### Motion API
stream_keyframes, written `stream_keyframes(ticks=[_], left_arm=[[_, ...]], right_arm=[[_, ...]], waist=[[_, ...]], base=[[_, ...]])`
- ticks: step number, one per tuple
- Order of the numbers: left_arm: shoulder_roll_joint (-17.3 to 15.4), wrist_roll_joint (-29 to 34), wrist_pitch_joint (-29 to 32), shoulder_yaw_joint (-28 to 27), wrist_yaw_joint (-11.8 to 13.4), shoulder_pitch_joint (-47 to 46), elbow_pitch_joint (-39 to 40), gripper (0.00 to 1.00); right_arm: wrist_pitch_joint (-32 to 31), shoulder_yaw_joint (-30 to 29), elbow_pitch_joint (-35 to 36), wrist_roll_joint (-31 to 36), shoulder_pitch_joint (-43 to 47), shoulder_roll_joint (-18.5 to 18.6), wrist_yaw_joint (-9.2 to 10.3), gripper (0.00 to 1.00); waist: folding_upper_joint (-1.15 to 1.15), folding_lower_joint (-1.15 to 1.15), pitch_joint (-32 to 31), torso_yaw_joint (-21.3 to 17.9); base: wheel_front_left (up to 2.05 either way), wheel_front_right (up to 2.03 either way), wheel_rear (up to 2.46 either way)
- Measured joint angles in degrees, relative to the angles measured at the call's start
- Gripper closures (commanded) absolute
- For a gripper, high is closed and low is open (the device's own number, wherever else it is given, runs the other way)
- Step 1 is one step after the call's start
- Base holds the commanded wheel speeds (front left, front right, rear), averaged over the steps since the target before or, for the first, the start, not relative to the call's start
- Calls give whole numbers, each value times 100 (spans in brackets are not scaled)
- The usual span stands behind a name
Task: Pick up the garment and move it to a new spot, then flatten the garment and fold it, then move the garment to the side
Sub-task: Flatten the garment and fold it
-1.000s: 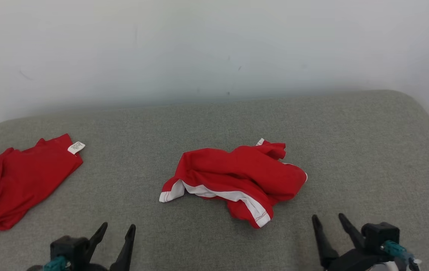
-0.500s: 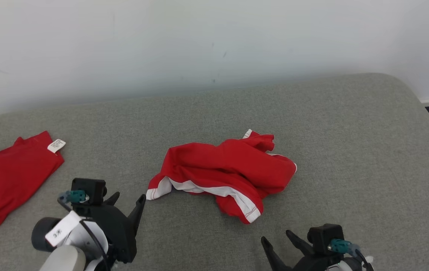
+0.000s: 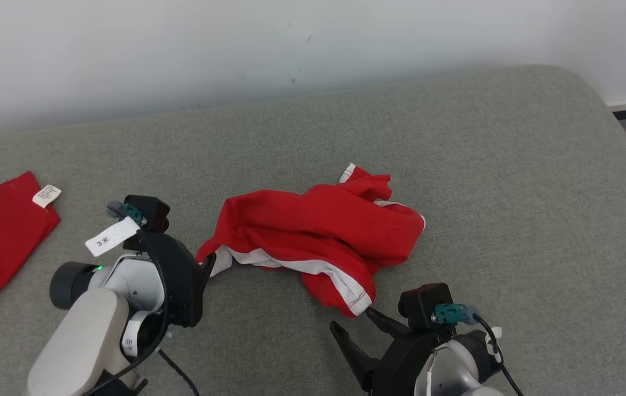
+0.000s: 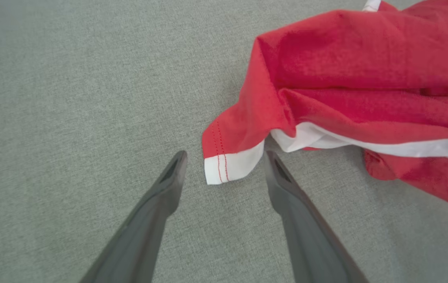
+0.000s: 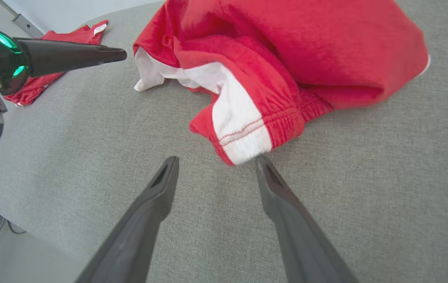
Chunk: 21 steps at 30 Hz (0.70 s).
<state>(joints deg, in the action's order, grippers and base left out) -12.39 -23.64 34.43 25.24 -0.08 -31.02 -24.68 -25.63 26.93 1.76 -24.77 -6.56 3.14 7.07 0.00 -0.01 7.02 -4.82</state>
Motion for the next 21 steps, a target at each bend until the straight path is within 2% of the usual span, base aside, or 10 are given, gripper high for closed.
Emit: stream_keyframes(ticks=[7,20,21], left_arm=[[15,-1,214,-1,-52,-320,-312,0],[142,-20,386,5,-152,-508,-867,0],[143,-20,386,7,-153,-526,-909,0]], right_arm=[[-58,88,23,-138,-247,4,7,0],[254,-180,-197,-204,-362,8,7,0],[282,-183,-204,-227,-372,9,7,4]], waist=[[0,0,236,-20],[0,1,479,-39],[0,1,485,-37]], base=[[0,0,0],[0,0,0],[0,0,0]])
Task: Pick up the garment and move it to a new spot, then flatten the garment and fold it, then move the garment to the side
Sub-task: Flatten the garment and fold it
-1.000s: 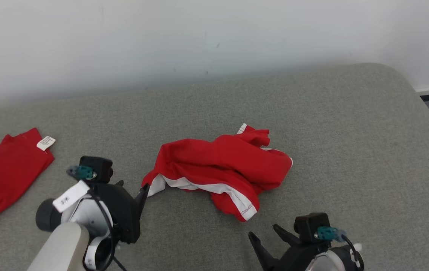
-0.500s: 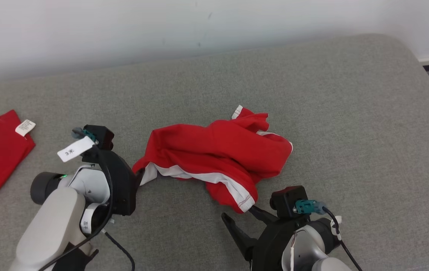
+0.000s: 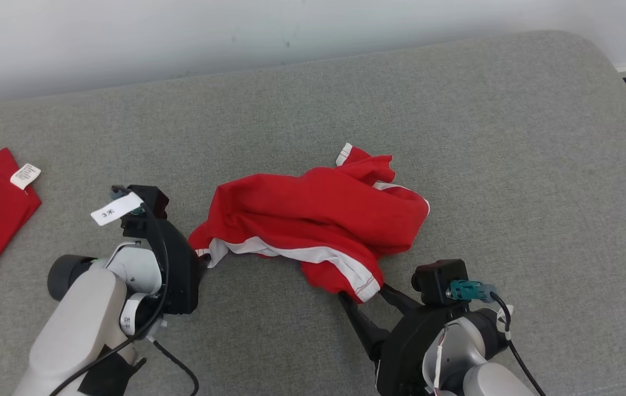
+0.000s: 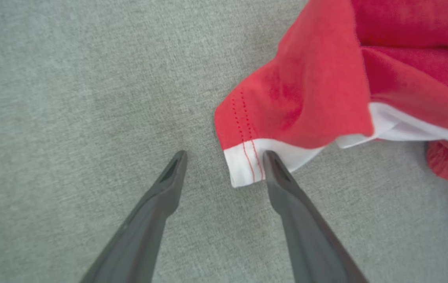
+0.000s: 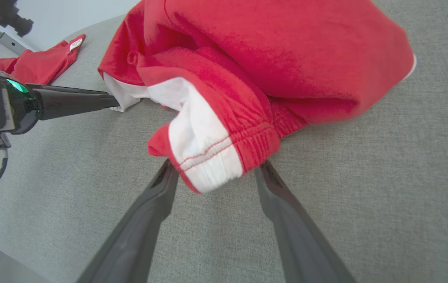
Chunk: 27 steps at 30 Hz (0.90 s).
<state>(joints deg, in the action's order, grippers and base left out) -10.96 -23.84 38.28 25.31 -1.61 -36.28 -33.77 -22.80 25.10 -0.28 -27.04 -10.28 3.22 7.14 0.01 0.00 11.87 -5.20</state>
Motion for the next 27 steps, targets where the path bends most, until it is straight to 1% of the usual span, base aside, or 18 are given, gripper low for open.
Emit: stream_keyframes(ticks=[1,2,3,4,5,6,8,17,21,22,27], left_arm=[[-1,0,0,3,-4,-30,-35,0],[-4,0,0,2,-34,-58,-57,0],[-5,0,0,3,-44,-68,-77,15],[-3,0,0,5,-45,-68,-93,47],[-4,0,-1,4,-49,-69,-110,100],[-7,0,-8,2,-49,-73,-131,100],[-10,0,-8,-2,-92,-79,-201,100],[7,-45,-136,-8,-143,-178,-337,100],[30,-112,-399,-143,-114,-242,-355,100],[62,-207,-514,-229,-65,-287,-328,100],[192,-259,-1022,-453,65,-492,-52,100]], right_arm=[[18,7,-7,-19,-10,0,0,18],[35,24,-18,-21,-34,0,0,54],[65,43,-29,-27,-65,0,0,66],[70,54,-33,-36,-90,-1,0,76],[97,60,-40,-60,-93,-1,0,97],[115,67,-67,-70,-92,-1,0,100],[121,73,-125,-85,-92,0,0,100],[270,44,-186,-103,-105,-1,0,100],[379,-274,-156,-82,-186,-1,1,100],[422,-394,-107,-54,-226,-1,1,100],[393,-846,259,-51,-331,0,1,100]], waist=[[0,0,7,2],[0,0,14,4],[0,0,20,6],[0,0,26,9],[0,0,31,13],[0,0,36,16],[0,0,41,21],[0,0,26,39],[0,0,-35,53],[0,0,-57,59],[0,0,-192,104]], base=[[0,0,0],[0,0,0],[0,0,0],[0,0,0],[0,0,0],[0,0,0],[0,0,0],[0,0,0],[0,0,0],[0,0,0],[0,0,0]])
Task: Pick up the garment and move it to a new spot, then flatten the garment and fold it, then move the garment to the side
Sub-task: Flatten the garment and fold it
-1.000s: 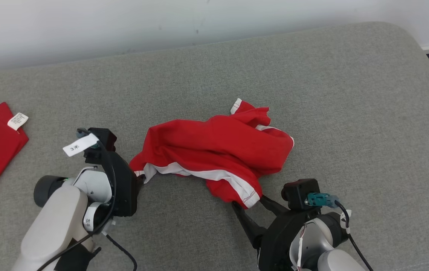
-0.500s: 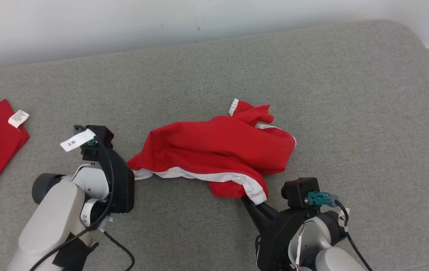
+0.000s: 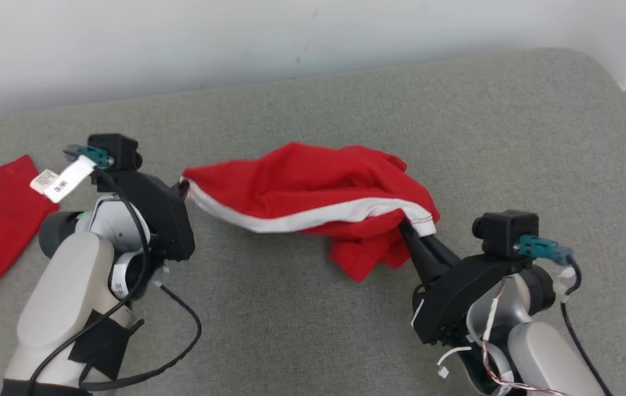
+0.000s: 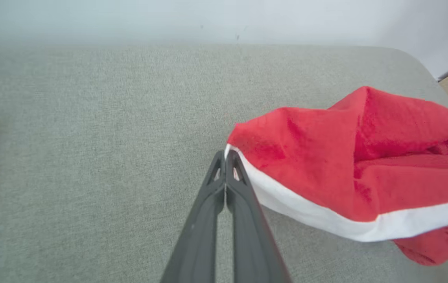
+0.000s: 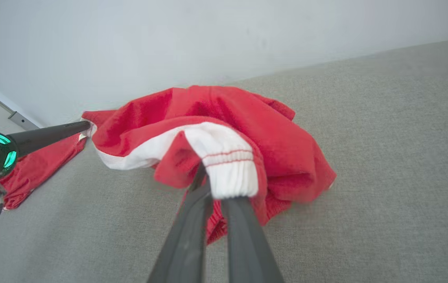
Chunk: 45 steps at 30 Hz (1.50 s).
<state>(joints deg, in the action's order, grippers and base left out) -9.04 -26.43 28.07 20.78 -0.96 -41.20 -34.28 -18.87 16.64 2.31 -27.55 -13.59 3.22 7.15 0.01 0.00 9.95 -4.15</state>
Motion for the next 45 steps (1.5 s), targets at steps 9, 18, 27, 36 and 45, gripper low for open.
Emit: stream_keyframes(ticks=[9,18,27,36,45], left_arm=[[246,-131,-990,-344,177,1,834,100],[313,-168,-1505,-424,193,427,1928,100],[457,-547,-1460,-470,281,889,3132,100],[463,-385,-1177,-527,593,496,1716,100],[643,145,-2175,-795,681,-2313,1499,100]], right_arm=[[-594,-183,882,-330,49,497,-10,100],[-1024,-730,1882,-441,280,1056,-9,100],[-1656,-1351,2528,-687,279,1382,-7,100],[-2371,-637,-79,-404,-1786,1447,-53,100],[-1361,-965,-905,97,-5285,1457,-378,100]], waist=[[0,0,-399,117],[-1,1,-774,211],[-2,1,-797,223],[0,0,-310,154],[-1,0,251,196]], base=[[0,0,0],[0,0,0],[0,0,0],[0,0,0],[0,0,0]])
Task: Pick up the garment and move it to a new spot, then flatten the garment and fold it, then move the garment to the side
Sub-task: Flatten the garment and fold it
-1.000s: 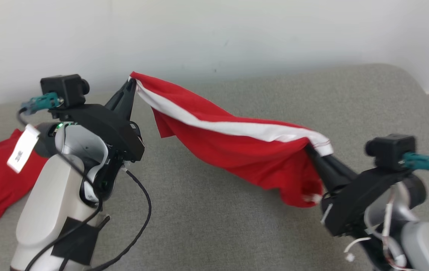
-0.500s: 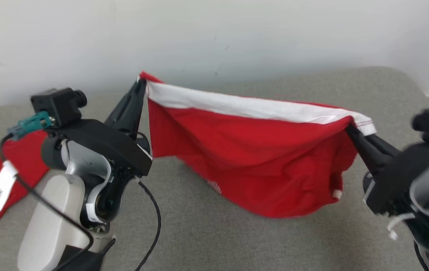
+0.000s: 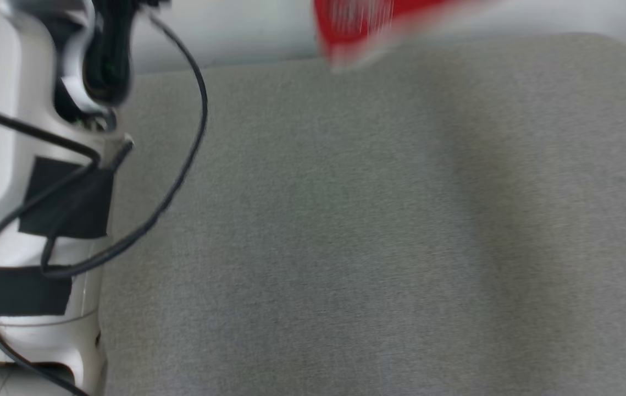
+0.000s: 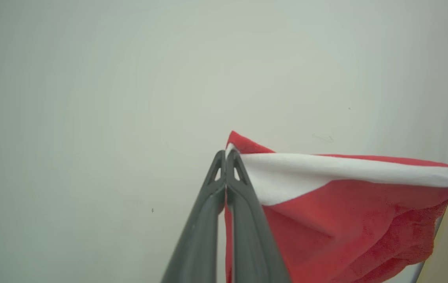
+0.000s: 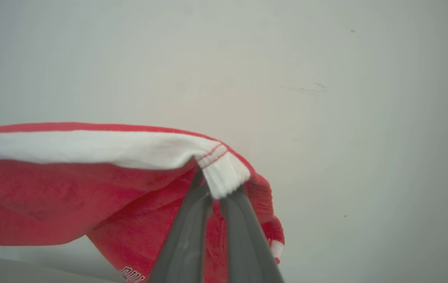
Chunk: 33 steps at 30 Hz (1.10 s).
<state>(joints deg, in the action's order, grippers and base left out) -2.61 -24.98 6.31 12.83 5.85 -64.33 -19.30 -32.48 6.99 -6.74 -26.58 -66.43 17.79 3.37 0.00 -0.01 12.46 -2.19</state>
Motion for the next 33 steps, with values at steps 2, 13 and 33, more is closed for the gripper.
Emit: stream_keyframes(ticks=[2,13,33], left_arm=[[32,13,-283,-65,-10,-186,75,100],[-138,-23,-592,350,-489,1650,-778,100],[-197,30,-1423,366,-385,3272,-1887,100]], right_arm=[[154,77,-69,32,-94,131,-190,100],[66,821,-624,45,2121,241,-740,100],[631,1462,-1335,-64,3522,393,-1065,100]], waist=[[0,1,99,68],[2,-1,489,408],[0,1,105,290]], base=[[0,0,0],[0,0,0],[0,0,0]])
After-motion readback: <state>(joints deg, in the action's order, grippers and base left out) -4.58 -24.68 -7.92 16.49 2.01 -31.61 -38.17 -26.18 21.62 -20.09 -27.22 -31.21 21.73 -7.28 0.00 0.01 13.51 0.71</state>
